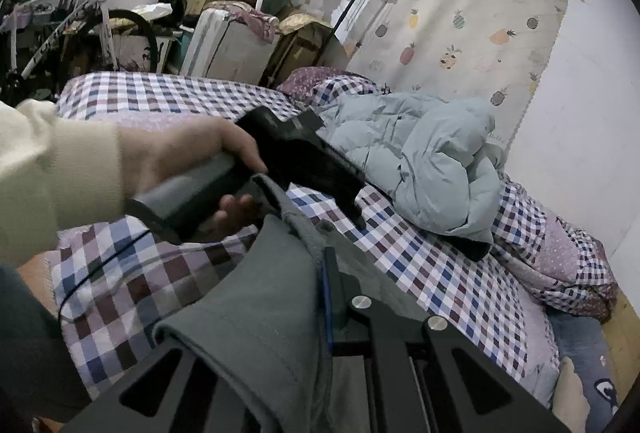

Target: Fold clothes

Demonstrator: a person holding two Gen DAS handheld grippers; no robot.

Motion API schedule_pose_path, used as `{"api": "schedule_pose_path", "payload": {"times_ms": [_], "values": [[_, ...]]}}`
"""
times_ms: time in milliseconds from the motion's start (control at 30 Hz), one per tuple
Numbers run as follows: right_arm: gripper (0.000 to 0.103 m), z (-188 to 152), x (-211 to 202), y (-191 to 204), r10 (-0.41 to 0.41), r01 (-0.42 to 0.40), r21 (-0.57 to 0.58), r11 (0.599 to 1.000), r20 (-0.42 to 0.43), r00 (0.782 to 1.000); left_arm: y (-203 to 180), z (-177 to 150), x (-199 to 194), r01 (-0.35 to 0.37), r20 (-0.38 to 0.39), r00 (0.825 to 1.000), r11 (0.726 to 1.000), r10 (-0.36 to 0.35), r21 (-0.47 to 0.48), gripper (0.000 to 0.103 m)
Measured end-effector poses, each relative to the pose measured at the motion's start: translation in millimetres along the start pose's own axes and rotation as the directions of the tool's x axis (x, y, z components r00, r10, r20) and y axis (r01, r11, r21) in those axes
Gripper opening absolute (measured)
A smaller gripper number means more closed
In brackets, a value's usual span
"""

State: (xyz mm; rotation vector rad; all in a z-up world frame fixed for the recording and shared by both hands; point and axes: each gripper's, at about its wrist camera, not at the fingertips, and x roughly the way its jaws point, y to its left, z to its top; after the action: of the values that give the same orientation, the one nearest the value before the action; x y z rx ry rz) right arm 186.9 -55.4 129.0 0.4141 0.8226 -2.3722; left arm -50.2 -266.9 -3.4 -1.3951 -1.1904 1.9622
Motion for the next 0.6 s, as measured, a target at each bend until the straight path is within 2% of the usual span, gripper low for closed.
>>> {"api": "schedule_pose_path", "payload": {"times_ms": [33,100,200,233,333,600], "values": [[0.003,0,-4,-1,0.001,-0.001,0.004,1.0,0.005,1.0,0,3,1,-0.009,-0.001,1.0,1.0,0.009,0.003,0.041],[0.003,-1,-10,-2,0.005,-0.005,0.011,1.0,0.012,1.0,3,3,-2,0.004,0.005,1.0,1.0,-0.004,0.002,0.037],[0.003,-3,-17,-3,0.013,-0.013,0.015,1.0,0.017,1.0,-9,-1,-14,0.009,0.036,0.999,0.999,-0.011,0.037,0.018],[0.003,-4,-20,-3,0.014,-0.014,0.016,1.0,0.019,1.0,-13,-2,-19,0.011,0.046,0.999,0.999,-0.013,0.049,0.016],[0.003,-5,-27,-1,0.008,-0.009,0.009,1.0,0.02,1.0,-25,-5,-31,0.015,0.077,0.997,0.996,-0.022,0.084,0.01],[0.003,6,-50,10,0.019,-0.02,0.033,0.999,0.043,0.999,-60,-14,-71,0.024,0.149,0.988,0.984,-0.051,0.176,0.007]]}}
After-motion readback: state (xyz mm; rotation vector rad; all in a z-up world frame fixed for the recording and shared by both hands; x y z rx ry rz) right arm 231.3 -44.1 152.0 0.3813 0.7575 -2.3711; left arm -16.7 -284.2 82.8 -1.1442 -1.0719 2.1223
